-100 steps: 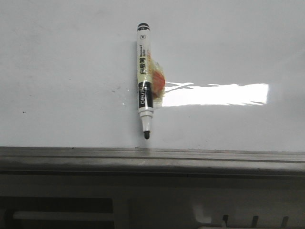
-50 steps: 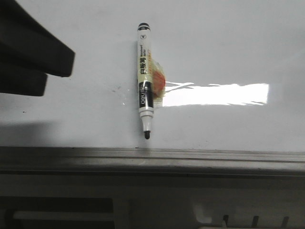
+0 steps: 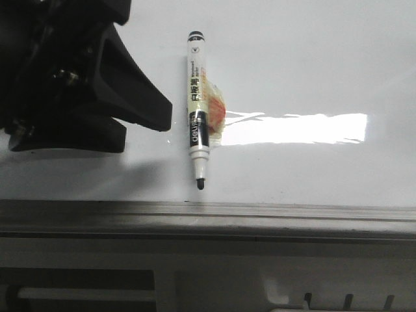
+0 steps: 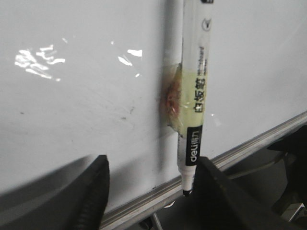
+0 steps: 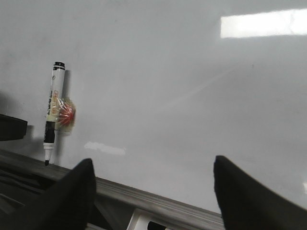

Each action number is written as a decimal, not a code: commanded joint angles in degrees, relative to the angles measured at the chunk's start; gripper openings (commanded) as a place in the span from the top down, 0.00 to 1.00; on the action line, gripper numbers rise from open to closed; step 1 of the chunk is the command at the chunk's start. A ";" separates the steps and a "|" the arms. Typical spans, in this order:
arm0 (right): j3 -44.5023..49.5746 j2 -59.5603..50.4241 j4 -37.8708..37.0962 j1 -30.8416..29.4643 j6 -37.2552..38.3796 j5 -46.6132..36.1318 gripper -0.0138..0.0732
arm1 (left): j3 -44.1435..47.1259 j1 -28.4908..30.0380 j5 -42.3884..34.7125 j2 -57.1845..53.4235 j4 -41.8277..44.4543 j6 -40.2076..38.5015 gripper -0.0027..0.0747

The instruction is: Write number 6 on whiteboard

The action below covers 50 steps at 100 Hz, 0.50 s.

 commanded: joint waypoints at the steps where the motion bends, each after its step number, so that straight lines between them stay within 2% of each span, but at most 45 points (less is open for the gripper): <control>1: -1.88 1.28 0.27 0.01 -0.64 -3.80 0.31 | -2.47 -0.53 0.33 -0.08 -1.31 0.07 0.50; 50: -1.77 1.28 0.27 0.01 -0.64 -3.80 0.31 | -3.95 -0.53 2.31 0.29 -3.03 0.07 0.50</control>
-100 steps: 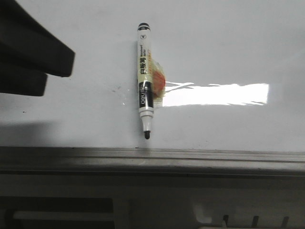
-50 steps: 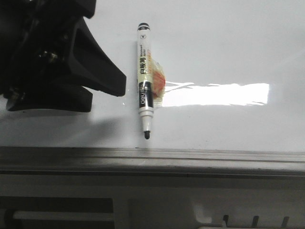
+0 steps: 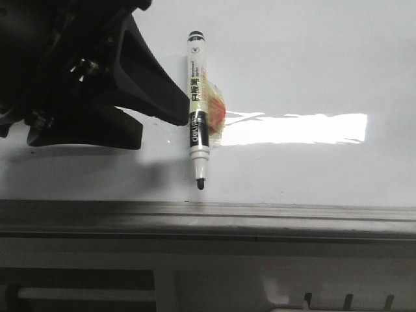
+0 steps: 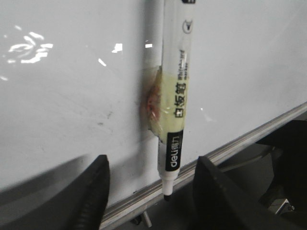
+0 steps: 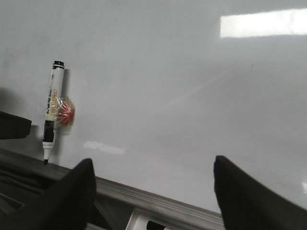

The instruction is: Write number 6 on whiteboard

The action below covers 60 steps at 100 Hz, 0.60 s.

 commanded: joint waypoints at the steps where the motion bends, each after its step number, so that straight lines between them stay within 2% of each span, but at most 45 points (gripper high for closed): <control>1: -1.77 1.28 0.52 0.01 -0.64 -3.93 0.31 | -1.87 -0.53 -0.04 -0.97 -1.95 0.07 0.50; 60: 0.41 1.67 0.52 0.01 -0.64 -4.47 0.31 | -5.04 -0.53 2.07 4.07 -1.99 0.07 0.50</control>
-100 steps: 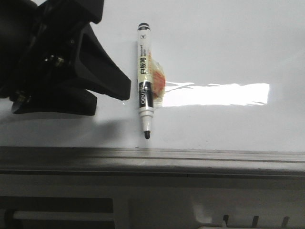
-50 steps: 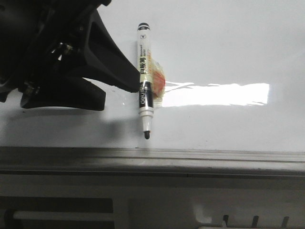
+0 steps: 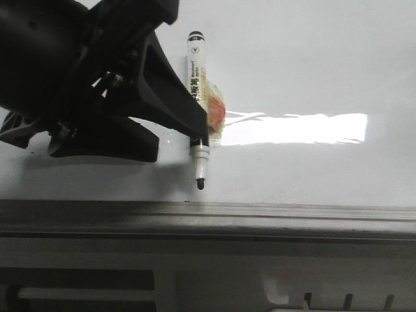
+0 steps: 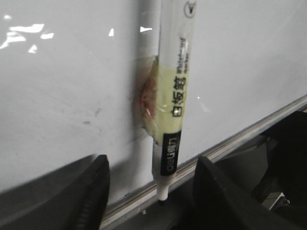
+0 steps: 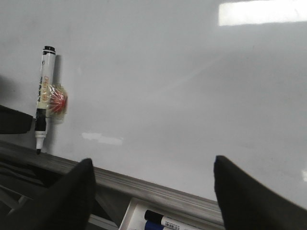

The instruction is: Write number 6 on whiteboard

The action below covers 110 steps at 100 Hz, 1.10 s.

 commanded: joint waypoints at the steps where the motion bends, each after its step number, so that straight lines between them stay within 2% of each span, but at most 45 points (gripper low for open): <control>1: -1.35 1.10 0.52 0.01 -0.64 -4.47 0.31 | -2.76 -0.53 -0.06 0.10 -1.09 0.07 0.50; 24: -1.35 1.10 0.52 0.01 -0.64 -4.47 0.31 | -3.14 -0.53 0.65 3.53 -1.10 0.07 0.50; 34: -1.35 1.10 0.52 0.01 -0.64 -4.47 0.31 | -3.14 -0.53 0.78 4.81 -1.10 0.07 0.54; 44: -1.35 1.10 0.52 0.01 -0.64 -4.47 0.31 | -3.14 -0.53 -0.26 5.06 -1.10 0.07 0.69; 56: -1.35 1.10 0.52 0.01 -0.64 -4.47 0.31 | -3.14 -0.53 -0.29 4.93 -0.65 0.07 0.99; 67: -1.46 1.10 0.52 0.01 -0.64 -2.92 0.31 | -3.14 -0.53 2.48 4.06 1.66 1.14 0.99; 82: -1.54 1.10 0.79 1.39 -1.68 -0.23 0.34 | -3.14 -0.53 11.41 1.39 3.99 10.66 0.99; 93: -2.61 1.32 3.23 2.68 -9.18 2.86 0.35 | -3.14 -0.53 17.53 -1.75 6.89 18.52 0.99; 110: -6.47 3.41 10.03 4.60 -21.68 6.33 0.35 | -3.14 -0.53 19.68 -6.85 17.99 25.70 0.99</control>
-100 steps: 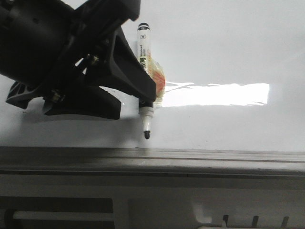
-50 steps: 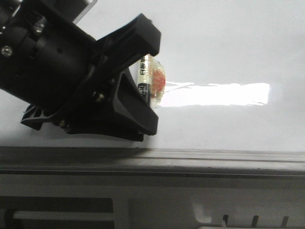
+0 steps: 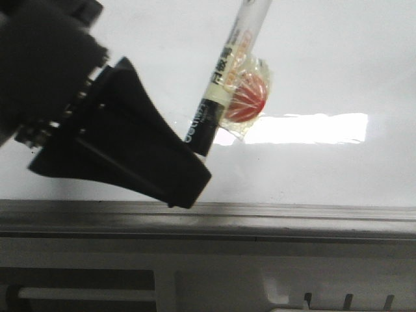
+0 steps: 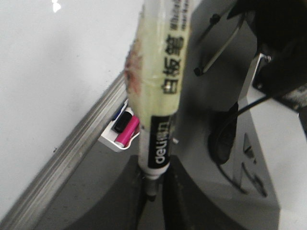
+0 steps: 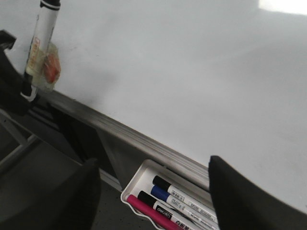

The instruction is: Write number 6 on whiteboard

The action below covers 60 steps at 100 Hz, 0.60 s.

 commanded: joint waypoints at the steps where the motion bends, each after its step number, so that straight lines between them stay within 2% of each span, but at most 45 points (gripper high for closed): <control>1: -3.84 2.42 5.85 0.88 -8.12 -2.27 0.35 | -1.40 -0.10 0.81 -3.62 5.05 4.42 0.99; 15: -5.69 6.37 15.20 4.36 -20.03 -0.79 0.35 | -1.40 -0.10 1.39 -6.54 18.51 6.88 0.99; 23: -5.69 9.21 16.84 7.61 -25.66 0.18 0.35 | -1.40 -0.10 1.28 -7.11 23.14 7.02 0.99; 45: -5.74 17.13 17.71 12.51 -26.38 -5.82 0.35 | -1.40 -0.73 1.86 -7.14 23.46 7.16 0.99; 51: -5.74 19.54 21.23 13.61 -27.50 -6.53 0.35 | -1.40 -2.44 1.86 -7.14 23.46 7.29 0.99; 60: -5.74 23.89 27.35 15.93 -33.12 -6.12 0.35 | -1.40 -6.17 1.57 -7.14 24.46 9.32 0.99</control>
